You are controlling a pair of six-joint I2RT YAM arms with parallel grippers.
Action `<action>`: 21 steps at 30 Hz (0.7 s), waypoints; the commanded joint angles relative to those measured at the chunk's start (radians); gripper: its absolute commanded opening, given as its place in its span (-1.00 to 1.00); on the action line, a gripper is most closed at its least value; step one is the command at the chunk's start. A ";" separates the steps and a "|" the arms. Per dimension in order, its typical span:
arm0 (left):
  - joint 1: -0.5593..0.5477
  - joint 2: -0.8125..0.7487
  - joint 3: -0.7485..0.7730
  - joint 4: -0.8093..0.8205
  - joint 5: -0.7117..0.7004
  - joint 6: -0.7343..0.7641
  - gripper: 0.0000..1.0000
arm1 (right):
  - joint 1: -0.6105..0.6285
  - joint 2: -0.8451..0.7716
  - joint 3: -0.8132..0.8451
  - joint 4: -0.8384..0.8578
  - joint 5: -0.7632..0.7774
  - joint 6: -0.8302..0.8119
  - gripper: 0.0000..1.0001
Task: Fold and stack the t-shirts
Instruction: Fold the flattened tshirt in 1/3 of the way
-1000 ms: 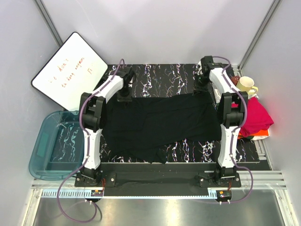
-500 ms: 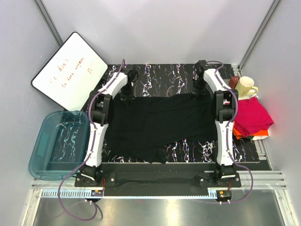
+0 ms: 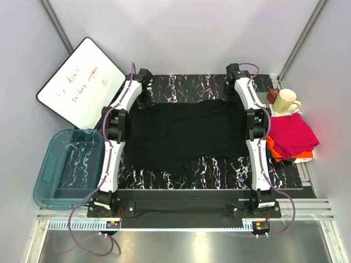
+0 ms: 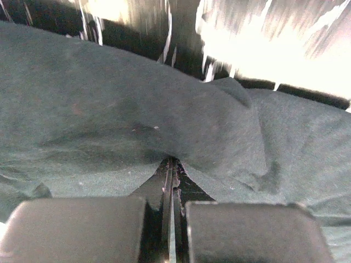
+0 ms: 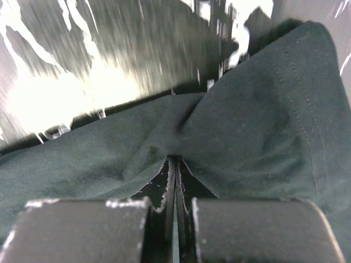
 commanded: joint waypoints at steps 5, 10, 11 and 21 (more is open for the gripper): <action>0.115 0.106 0.144 0.299 0.168 -0.070 -1.00 | 0.004 0.105 0.161 0.121 0.101 0.014 -1.00; 0.105 -0.088 0.071 0.391 0.266 0.028 -0.97 | 0.002 -0.022 0.103 0.167 0.010 0.015 -1.00; 0.089 -0.139 -0.009 0.417 0.268 0.045 -0.95 | 0.004 -0.057 0.051 0.178 0.004 0.024 -1.00; 0.002 -0.757 -0.674 0.515 0.456 -0.077 0.63 | -0.016 -0.646 -0.411 0.218 0.003 0.053 -0.27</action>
